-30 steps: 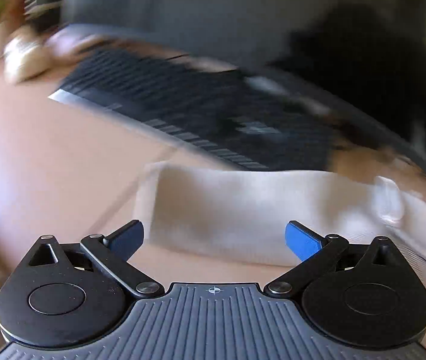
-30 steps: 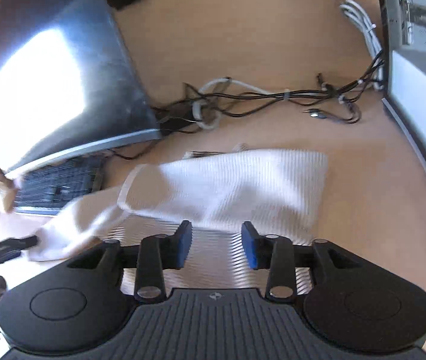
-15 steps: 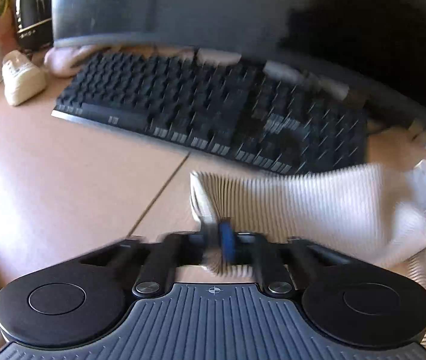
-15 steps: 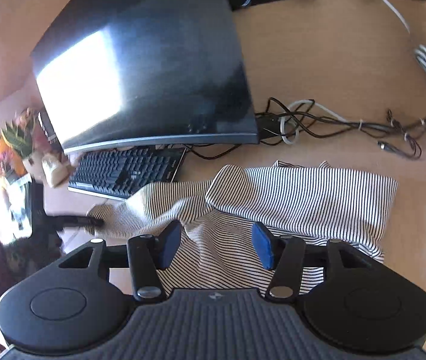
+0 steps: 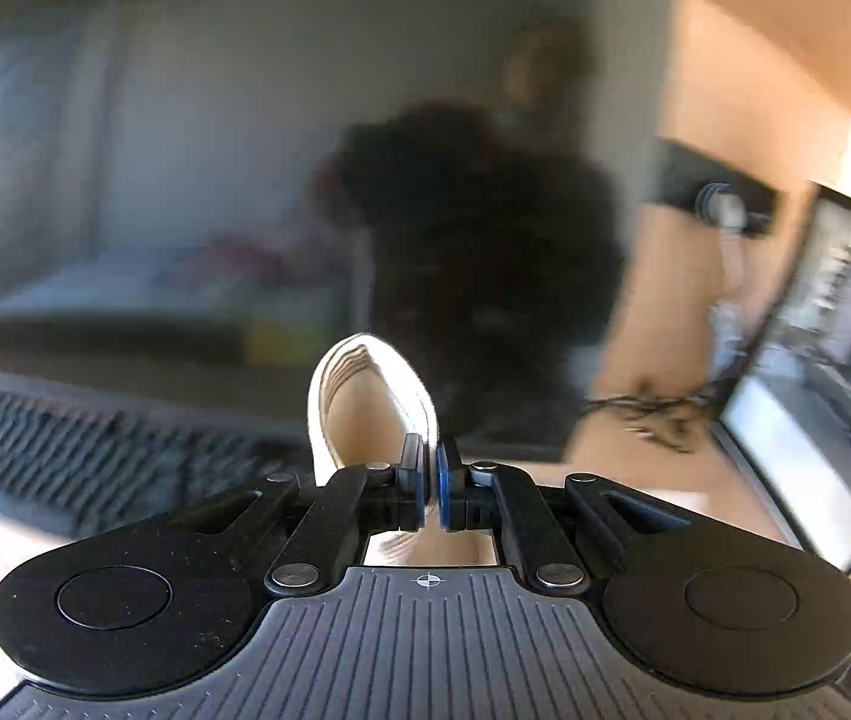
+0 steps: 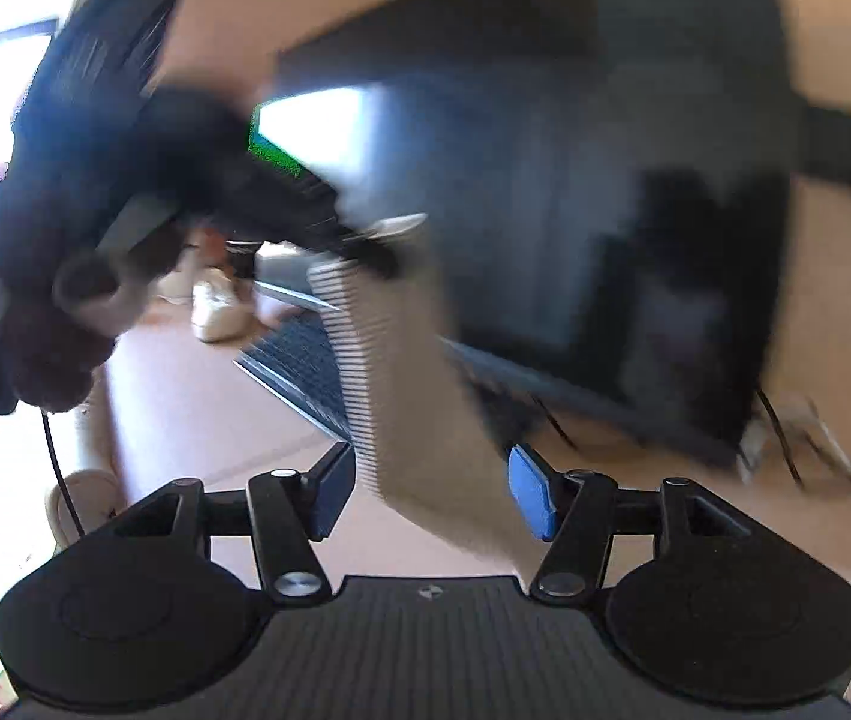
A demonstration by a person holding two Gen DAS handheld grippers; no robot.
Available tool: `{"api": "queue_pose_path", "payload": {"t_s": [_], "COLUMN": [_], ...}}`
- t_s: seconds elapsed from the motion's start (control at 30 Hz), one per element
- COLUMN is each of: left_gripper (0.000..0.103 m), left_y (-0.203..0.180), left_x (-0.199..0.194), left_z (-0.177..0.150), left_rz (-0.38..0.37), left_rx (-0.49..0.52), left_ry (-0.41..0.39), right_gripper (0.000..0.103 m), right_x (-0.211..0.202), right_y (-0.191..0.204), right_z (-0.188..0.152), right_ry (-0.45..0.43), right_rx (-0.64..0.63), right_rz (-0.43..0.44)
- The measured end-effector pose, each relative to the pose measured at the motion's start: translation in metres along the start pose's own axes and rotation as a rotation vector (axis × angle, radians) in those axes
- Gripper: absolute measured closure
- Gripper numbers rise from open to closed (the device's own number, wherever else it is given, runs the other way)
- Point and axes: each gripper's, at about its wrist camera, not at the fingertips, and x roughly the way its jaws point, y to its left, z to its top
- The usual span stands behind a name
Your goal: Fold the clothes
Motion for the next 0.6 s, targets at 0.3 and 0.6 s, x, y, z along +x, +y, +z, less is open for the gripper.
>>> {"api": "queue_pose_path", "payload": {"t_s": [0.3, 0.6], "left_gripper": [0.084, 0.029], "left_y": [-0.059, -0.041], "left_x": [0.014, 0.059], "left_z": [0.016, -0.008], "left_rz": [-0.177, -0.138], "left_rx": [0.053, -0.004], "left_ry": [0.001, 0.079], "right_gripper": [0.091, 0.096], "right_x": [0.025, -0.023], "right_y": [-0.009, -0.126], "right_z": [0.032, 0.008], "right_ry": [-0.133, -0.011], "right_rx": [-0.089, 0.081], "right_rz": [-0.242, -0.504]}}
